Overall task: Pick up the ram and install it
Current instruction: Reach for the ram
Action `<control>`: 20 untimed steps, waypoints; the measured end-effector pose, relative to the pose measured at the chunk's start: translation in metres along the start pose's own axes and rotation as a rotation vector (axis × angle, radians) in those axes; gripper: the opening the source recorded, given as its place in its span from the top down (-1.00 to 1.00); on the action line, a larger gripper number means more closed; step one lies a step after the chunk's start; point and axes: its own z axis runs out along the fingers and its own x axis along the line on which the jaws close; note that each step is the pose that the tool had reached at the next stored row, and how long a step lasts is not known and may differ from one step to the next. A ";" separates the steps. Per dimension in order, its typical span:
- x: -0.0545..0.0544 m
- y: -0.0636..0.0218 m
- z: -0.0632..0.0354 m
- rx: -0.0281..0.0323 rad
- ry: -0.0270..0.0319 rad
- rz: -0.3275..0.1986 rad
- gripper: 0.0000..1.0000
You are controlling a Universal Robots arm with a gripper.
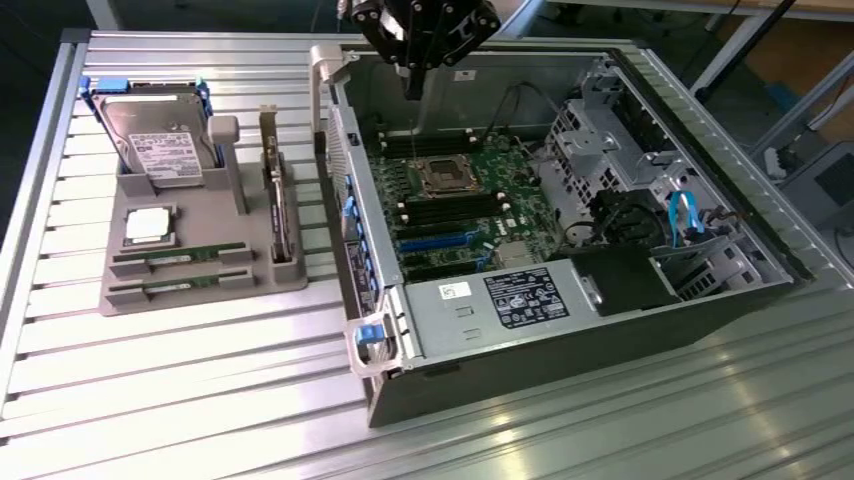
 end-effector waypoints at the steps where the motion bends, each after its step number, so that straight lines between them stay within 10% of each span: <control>1: 0.002 -0.0002 0.0000 0.0000 -0.0001 0.000 0.79; 20: 0.058 -0.0045 -0.0015 -0.0001 0.0000 0.000 0.79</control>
